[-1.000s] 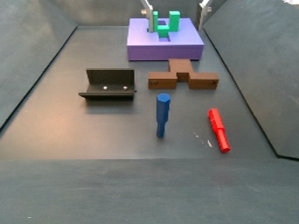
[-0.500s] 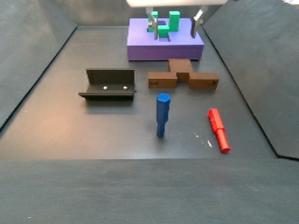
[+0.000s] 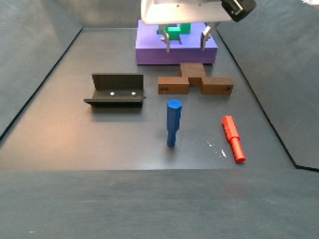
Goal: Pick up the brown object. Move up. Place the brown object on the fixture. Regrasp the brown object. Move to above the board. Insert the brown object.
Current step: Pick up the brown object.
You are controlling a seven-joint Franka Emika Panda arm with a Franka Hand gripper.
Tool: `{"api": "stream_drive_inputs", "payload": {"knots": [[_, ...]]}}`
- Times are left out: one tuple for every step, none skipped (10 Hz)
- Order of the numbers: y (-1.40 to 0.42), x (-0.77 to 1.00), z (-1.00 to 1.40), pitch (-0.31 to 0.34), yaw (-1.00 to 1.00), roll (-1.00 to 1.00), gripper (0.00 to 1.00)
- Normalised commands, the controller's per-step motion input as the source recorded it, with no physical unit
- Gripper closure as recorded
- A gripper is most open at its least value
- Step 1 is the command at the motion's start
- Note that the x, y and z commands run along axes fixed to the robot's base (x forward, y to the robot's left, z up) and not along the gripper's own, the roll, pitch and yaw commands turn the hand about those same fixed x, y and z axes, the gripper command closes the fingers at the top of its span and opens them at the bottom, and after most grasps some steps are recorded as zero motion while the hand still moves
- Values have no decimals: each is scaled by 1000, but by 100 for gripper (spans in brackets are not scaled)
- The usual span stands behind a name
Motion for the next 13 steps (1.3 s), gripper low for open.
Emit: {"api": "stream_drive_inputs", "payload": {"knots": [[0,-74,-383,0,0,0,0],[-51,-100,-343,0,0,17,0],[-60,-74,-300,0,0,7,0],[-49,-23,-266,0,0,13,0],[-23,-109,-211,0,0,0,0],[0,-137,-186,0,0,0,0],[0,-137,-217,0,0,0,0],[0,-126,-237,0,0,0,0],[-63,-23,-240,-14,0,-11,0],[-131,46,-269,-29,-3,-69,0],[-6,0,-317,-7,-97,-4,0],[0,-3,-300,0,-103,0,0],[0,0,-251,0,-120,0,0]]}}
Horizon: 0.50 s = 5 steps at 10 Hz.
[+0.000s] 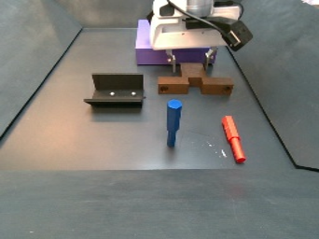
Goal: Pick up the brown object. Move up. Place the brown object on the fixture. Regrasp the brown object. Move to above the board. Insert the brown object.
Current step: Pick up the brown object.
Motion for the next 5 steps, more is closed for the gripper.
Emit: {"api": "stream_drive_inputs", "payload": {"knots": [[0,0,-194,0,-120,19,0],[3,26,-71,3,-106,0,0],[0,0,-37,11,-83,31,0],[0,-9,-29,0,0,43,0],[0,-17,-11,0,0,33,0]]}}
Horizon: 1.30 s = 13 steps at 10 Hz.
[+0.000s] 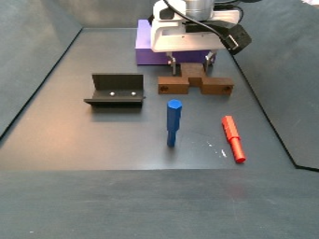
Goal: Pick up the brown object. Move up. Place the brown object on the fixture. Regrasp the brown object. Move to above the board. Insert the brown object.
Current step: Pick up the brown object.
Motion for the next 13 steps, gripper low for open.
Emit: {"api": "stream_drive_inputs", "payload": {"knots": [[0,0,-3,0,0,29,0],[0,0,0,0,0,0,0],[0,0,0,0,0,0,100],[0,0,0,0,0,0,100],[0,0,0,0,0,0,100],[0,0,0,0,0,0,100],[0,0,0,0,0,0,100],[0,0,0,0,0,0,100],[0,0,0,0,0,0,100],[0,0,0,0,0,0,100],[0,0,0,0,0,0,100],[0,0,0,0,0,0,100],[0,0,0,0,0,0,100]]}}
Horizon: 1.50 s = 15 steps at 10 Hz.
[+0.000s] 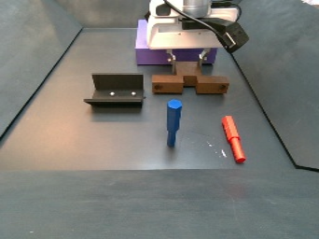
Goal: Pick up the brown object. Move up. Place the brown object on the fixture. Regrasp the brown object. Move to above the board. Insert the brown object.
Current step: Pick up the brown object, then move up, then place the brown object on the fixture.
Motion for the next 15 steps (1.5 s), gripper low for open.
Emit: {"api": "stream_drive_inputs", "payload": {"knots": [[0,0,0,0,0,0,100],[0,0,0,0,0,0,100],[0,0,0,0,0,0,100],[0,0,0,0,0,0,100],[0,0,0,0,0,0,100],[0,0,833,0,0,0,100],[45,-30,783,23,-38,5,100],[39,-53,490,16,-38,-1,100],[27,-25,209,-5,-25,-9,100],[-46,0,-57,86,0,0,100],[-49,0,-63,74,0,0,100],[-46,0,-57,34,0,0,100],[-6,0,0,51,0,0,100],[20,0,0,0,0,-97,100],[120,449,60,171,0,-411,100]]}}
